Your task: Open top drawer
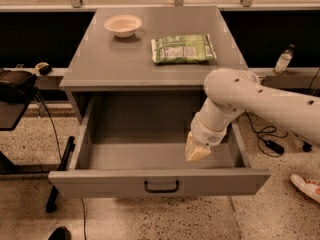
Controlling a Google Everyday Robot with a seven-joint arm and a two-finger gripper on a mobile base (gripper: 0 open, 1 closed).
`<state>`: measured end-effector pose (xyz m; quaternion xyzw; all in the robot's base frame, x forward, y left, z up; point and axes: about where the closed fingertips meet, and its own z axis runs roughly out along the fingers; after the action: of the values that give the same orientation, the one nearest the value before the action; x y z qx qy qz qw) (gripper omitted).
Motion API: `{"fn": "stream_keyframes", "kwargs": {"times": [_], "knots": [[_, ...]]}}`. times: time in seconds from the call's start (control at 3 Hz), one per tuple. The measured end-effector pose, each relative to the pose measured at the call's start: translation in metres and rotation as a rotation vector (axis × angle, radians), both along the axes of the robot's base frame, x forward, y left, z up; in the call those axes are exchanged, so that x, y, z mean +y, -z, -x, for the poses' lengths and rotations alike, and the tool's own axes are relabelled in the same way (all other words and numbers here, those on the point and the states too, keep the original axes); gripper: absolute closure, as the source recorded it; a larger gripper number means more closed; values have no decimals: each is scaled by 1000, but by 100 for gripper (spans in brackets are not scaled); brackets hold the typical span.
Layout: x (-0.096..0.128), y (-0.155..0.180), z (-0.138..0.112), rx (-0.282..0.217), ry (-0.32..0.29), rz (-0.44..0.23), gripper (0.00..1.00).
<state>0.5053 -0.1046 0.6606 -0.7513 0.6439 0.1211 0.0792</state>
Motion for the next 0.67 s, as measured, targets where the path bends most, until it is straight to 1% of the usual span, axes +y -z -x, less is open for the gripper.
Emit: {"fn": "stream_keyframes", "kwargs": {"times": [0.33,0.67], "knots": [[-2,-12,33,70,-50,-16,100],[-3,-22,50,104,-75,-31,100]]}}
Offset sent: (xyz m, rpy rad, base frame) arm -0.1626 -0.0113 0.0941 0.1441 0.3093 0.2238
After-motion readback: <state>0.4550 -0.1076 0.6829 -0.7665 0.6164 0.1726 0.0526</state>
